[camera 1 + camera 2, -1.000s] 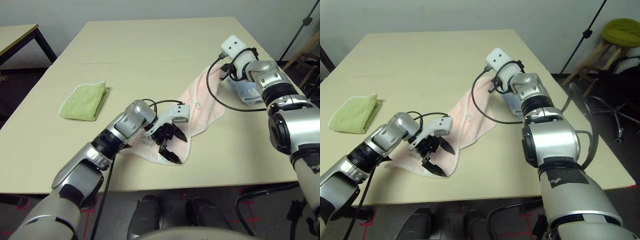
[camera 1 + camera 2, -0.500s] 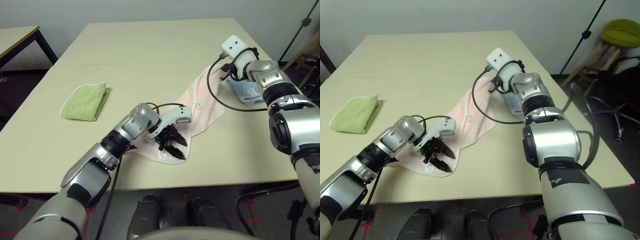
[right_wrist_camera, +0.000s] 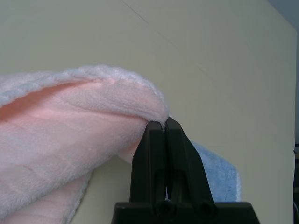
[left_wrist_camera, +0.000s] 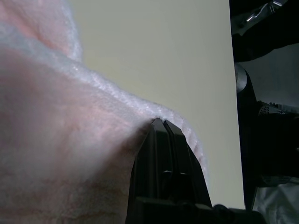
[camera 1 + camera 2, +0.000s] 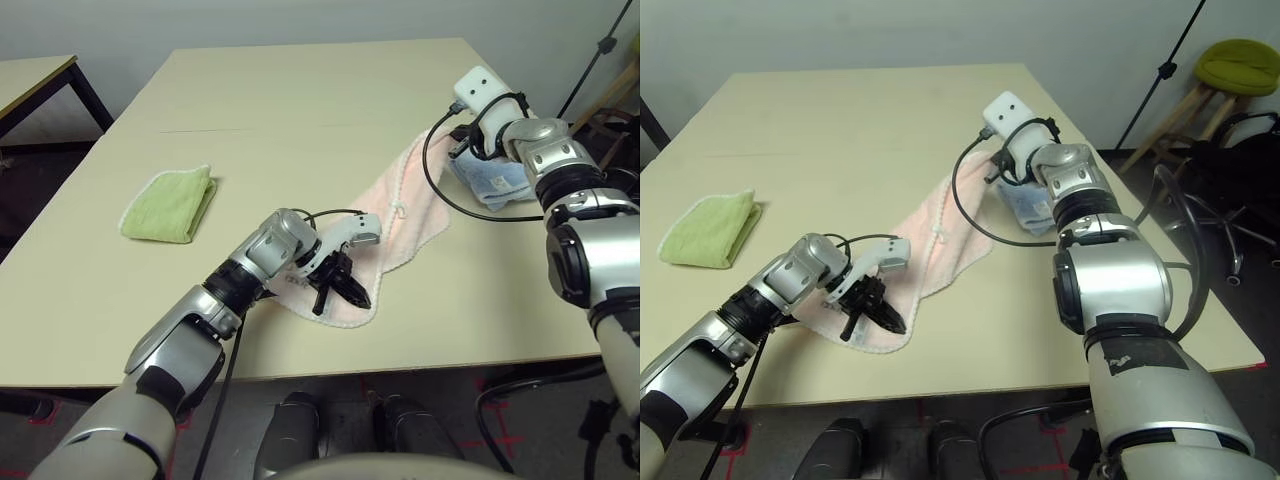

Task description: Fold the towel and set it aside.

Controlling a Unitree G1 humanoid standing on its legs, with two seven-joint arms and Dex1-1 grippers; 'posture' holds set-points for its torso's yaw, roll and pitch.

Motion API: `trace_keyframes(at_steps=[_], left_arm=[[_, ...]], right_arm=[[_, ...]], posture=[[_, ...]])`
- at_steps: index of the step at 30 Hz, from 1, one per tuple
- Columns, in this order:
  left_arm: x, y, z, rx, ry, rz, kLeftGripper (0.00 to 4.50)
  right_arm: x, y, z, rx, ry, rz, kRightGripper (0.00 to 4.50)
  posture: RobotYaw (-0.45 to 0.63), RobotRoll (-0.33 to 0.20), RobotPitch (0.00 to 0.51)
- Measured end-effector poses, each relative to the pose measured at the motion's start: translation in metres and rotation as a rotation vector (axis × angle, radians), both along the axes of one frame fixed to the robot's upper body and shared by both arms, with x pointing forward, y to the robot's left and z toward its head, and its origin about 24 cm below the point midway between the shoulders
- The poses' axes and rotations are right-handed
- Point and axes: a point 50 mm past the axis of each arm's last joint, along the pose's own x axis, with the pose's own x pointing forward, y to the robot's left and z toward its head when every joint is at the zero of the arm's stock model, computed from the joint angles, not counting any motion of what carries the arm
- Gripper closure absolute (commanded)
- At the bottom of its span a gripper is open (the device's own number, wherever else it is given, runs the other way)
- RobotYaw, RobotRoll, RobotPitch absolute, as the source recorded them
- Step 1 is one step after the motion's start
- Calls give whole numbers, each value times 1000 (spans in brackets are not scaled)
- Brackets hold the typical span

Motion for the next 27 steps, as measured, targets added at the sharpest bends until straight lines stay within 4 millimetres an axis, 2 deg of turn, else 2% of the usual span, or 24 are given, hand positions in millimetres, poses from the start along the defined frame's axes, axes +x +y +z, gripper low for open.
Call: trace_keyframes(at_steps=[11, 15, 20, 22, 27], left_arm=[[2, 16, 18, -14, -9, 77, 4449], [7, 30, 29, -45, -23, 148, 4449], [13, 57, 47, -45, -70, 226, 4449], [15, 65, 54, -50, -91, 251, 4449], [25, 88, 75, -64, -154, 339, 4449]], right_arm=[[2, 8, -2, 4, -6, 8, 4500], [3, 17, -5, 10, 2, 30, 4500], [2, 18, -4, 24, 11, 64, 4500], [0, 13, -1, 28, 27, 100, 4500], [-12, -11, 6, 34, 104, 203, 4500]], posture=[[152, 0, 23], [162, 0, 25], [170, 0, 40], [182, 0, 43], [185, 0, 53]])
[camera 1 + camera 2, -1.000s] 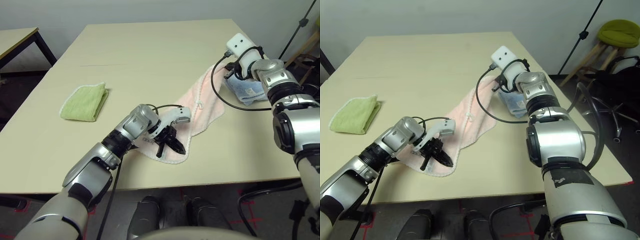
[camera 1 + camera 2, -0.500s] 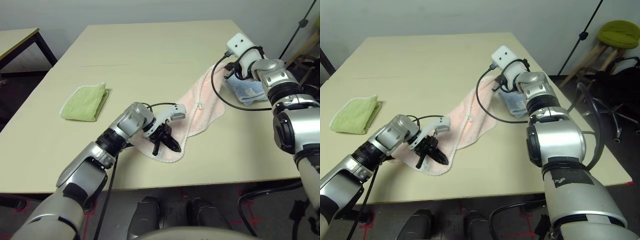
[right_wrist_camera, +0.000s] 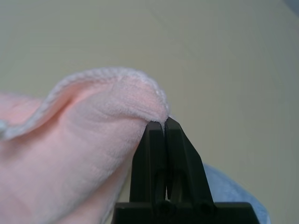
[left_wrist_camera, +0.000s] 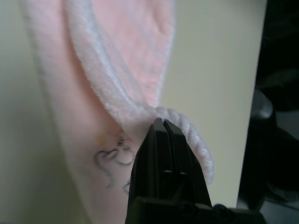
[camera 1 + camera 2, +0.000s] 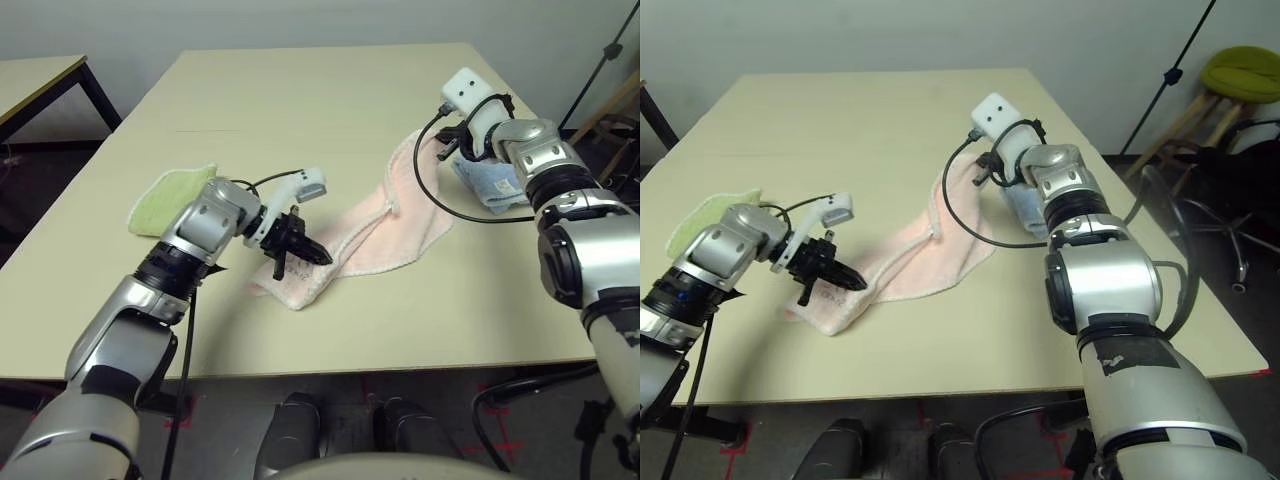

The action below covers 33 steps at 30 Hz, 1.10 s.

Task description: Fold the towel and set it aside.

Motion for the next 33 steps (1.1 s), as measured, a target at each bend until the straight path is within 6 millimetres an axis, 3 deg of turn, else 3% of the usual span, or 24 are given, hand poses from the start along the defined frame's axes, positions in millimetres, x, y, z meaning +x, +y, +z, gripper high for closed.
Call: trace_keyframes(at_steps=[4, 9, 16, 22, 26, 33], left_arm=[[4, 8, 4, -5, -32, 33, 4449], [12, 22, -2, 19, -60, 100, 4449], [34, 54, 20, 136, -222, 204, 4449], [39, 58, 11, 147, -231, 242, 4449], [41, 62, -1, 133, -251, 312, 3556], [38, 74, -7, 106, -248, 386, 1193]], right_arm=[[-10, -18, -2, -9, 65, 40, 4500], [-13, -26, 6, -3, 61, 36, 4500], [-15, -26, -2, 4, 104, 63, 4500], [-17, -23, -4, 11, 120, 88, 4500], [-17, -20, -7, 15, 129, 97, 4500], [-18, -19, -8, 23, 136, 109, 4500]], posture=[[180, 0, 59], [169, 0, 58], [161, 0, 56], [161, 0, 58], [165, 0, 59], [179, 0, 63]])
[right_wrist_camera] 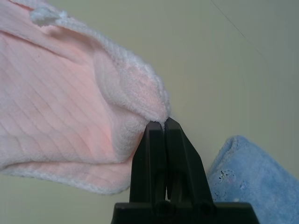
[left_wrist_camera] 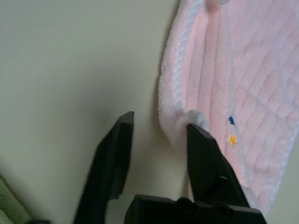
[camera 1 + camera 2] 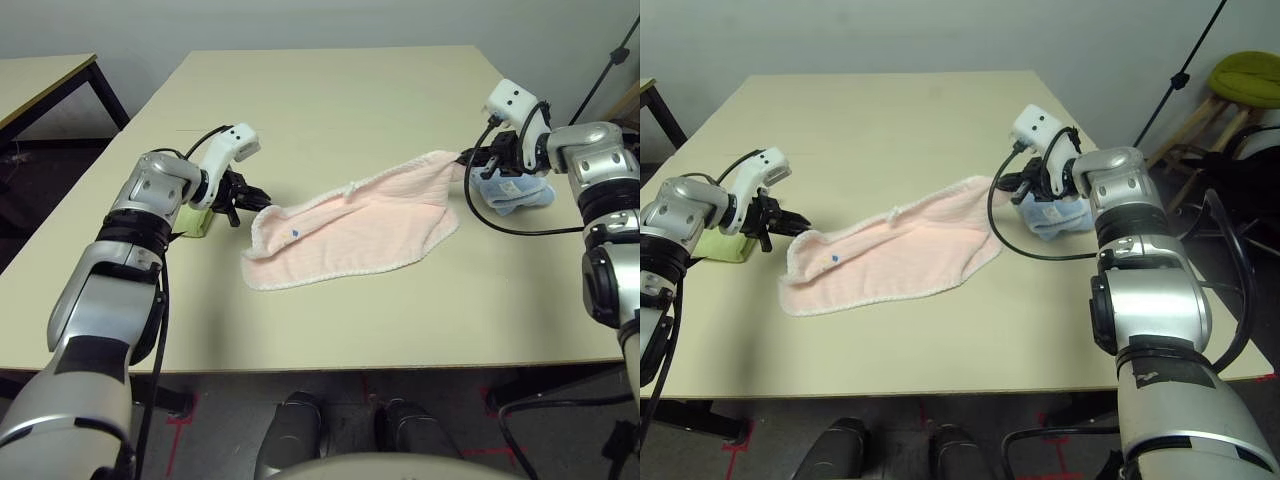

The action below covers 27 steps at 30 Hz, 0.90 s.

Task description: Fold the towel and set it aside.

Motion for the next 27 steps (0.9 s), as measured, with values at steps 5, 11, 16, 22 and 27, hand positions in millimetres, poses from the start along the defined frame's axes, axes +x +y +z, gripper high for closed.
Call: trace_keyframes(at_steps=[5, 11, 16, 22, 27], left_arm=[[-2, 8, 2, -7, -7, 39, 50], [-1, 19, 18, -18, -65, 108, 50], [1, 22, 34, -113, -67, 164, 50], [-1, 3, 17, -168, 54, 122, 50], [-2, -10, -10, -172, 153, 111, 50]], right_arm=[[-1, 2, -6, 8, 19, 11, 4500], [-1, 3, -7, 11, 18, 13, 4500], [-1, 3, -7, 10, 16, 13, 4500], [-1, 2, -10, 9, 19, 6, 4500], [-2, 2, -9, 6, 12, 9, 4500]], posture=[[180, 0, 63], [176, 0, 58], [176, 0, 58], [165, 0, 57], [151, 0, 58]])
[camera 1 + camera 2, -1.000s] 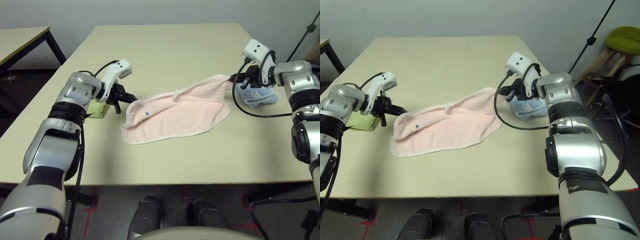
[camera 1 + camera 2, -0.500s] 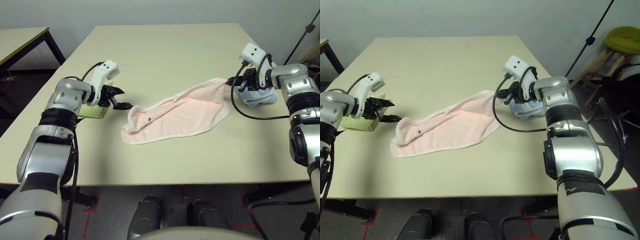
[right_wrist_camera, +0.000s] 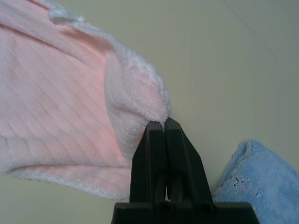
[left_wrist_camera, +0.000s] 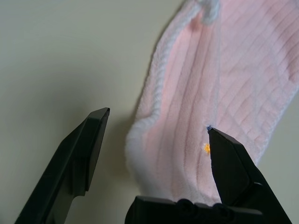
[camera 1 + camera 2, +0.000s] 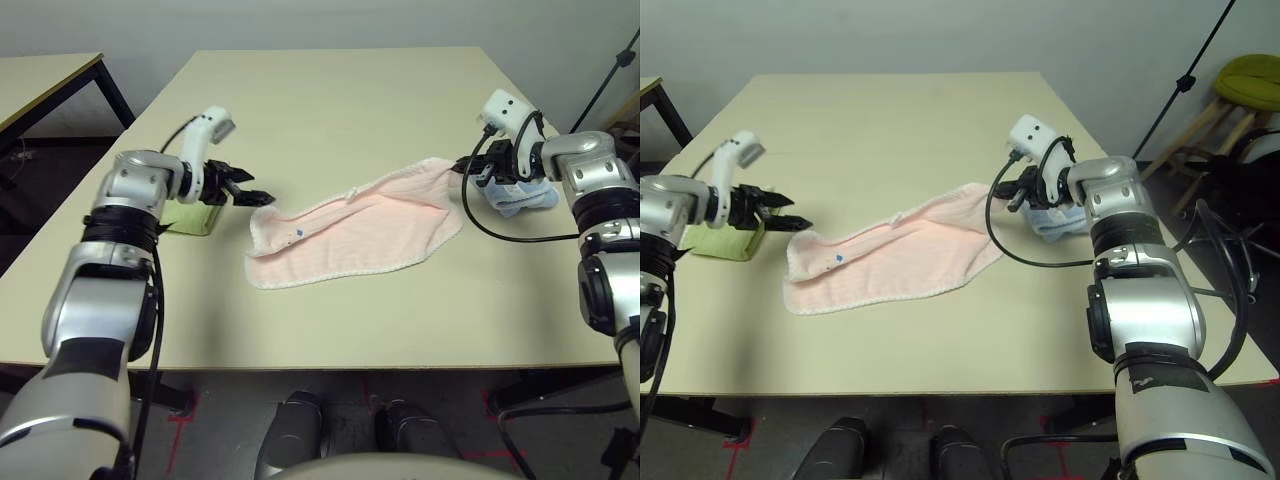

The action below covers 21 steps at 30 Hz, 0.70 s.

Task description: Fold the towel and set it aside.

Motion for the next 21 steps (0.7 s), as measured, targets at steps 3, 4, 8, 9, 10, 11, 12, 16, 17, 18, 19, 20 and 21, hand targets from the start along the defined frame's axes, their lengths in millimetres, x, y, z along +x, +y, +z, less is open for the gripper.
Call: trace_keyframes(at_steps=[3, 4, 8, 9, 10, 11, 12, 16, 17, 18, 19, 20, 21], left_arm=[[1, 1, -13, 22, 30, 39, 50], [1, 2, -16, 28, 35, 53, 50], [1, 10, -26, 48, 56, 108, 616], [1, 11, -27, 47, 63, 121, 948], [1, 12, -27, 43, 69, 127, 1264], [1, 13, -28, 40, 73, 131, 1623], [1, 13, -29, 38, 78, 134, 1983], [0, 15, -29, 8, 87, 139, 3350], [0, 15, -28, 1, 87, 137, 3713], [0, 15, -27, -5, 88, 132, 4068], [-1, 15, -26, -11, 91, 128, 4387], [-1, 15, -26, -20, 95, 123, 4451], [-1, 14, -26, -32, 101, 117, 4451]], right_arm=[[-1, -2, 0, -2, -1, -4, 4500], [-1, -3, 1, -2, -2, -5, 4500], [-3, -5, 0, -7, -2, -7, 4500], [-3, -5, 1, -8, -4, -6, 4500], [-3, -6, 1, -9, -6, -5, 4500], [-3, -6, 1, -10, -6, -5, 4500], [-4, -7, 0, -9, -3, -7, 4500], [-5, -9, -2, -9, 6, -15, 4500], [-5, -9, -1, -8, 7, -16, 4500], [-4, -9, -1, -8, 6, -16, 4500], [-4, -9, -1, -9, 5, -16, 4500], [-4, -9, -1, -8, 5, -16, 4500], [-5, -9, -1, -8, 6, -16, 4500]], posture=[[141, 0, 58], [141, 0, 58], [133, 0, 60], [133, 0, 60], [133, 0, 60], [132, 0, 61], [132, 0, 60], [136, 0, 59], [136, 0, 59], [134, 0, 57], [134, 0, 55], [134, 0, 55], [134, 0, 53]])
